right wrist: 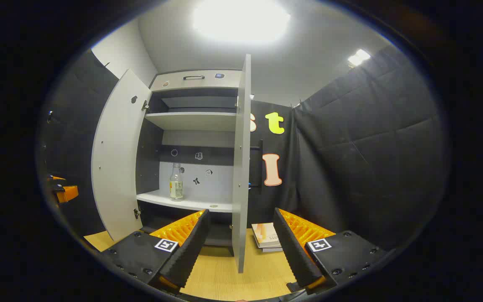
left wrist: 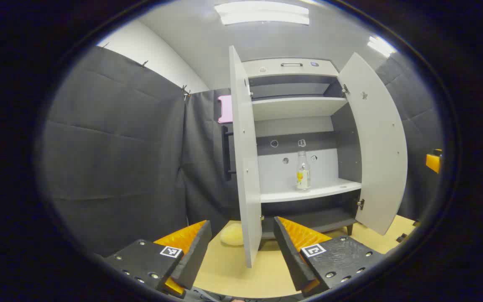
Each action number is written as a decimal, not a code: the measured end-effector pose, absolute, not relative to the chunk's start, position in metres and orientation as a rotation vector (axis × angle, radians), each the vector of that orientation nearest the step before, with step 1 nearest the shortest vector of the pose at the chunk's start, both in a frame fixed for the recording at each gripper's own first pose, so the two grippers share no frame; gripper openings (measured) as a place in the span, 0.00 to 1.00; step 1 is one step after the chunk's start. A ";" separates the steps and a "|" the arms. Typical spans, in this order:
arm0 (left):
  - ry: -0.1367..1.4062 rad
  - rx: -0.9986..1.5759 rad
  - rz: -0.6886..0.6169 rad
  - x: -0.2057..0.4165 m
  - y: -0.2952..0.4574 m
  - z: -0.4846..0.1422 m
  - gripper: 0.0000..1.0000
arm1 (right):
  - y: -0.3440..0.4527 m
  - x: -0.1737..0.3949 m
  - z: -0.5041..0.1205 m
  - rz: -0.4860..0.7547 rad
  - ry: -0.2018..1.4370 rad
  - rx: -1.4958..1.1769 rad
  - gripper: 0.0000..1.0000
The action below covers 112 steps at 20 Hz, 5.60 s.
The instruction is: Grasp the bottle in the cabinet with the left hand and place it on the coaster, then close the right door with the right hand and the left door with the left hand.
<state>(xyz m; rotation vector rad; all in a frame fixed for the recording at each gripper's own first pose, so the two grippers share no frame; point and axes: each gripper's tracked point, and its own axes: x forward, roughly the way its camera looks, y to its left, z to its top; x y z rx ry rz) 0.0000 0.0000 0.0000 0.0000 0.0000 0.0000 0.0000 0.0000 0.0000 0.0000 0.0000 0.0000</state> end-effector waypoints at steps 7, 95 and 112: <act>-0.006 0.012 0.015 -0.004 -0.001 0.002 0.88 | -0.001 0.005 -0.003 0.016 0.012 0.012 0.94; -0.054 -0.148 -0.331 0.354 -0.215 0.091 0.43 | -0.157 0.078 -0.060 -0.281 0.097 0.008 0.94; 0.002 -0.131 -0.347 0.238 -0.218 0.005 0.40 | -0.152 0.080 -0.056 -0.136 0.130 -0.007 0.94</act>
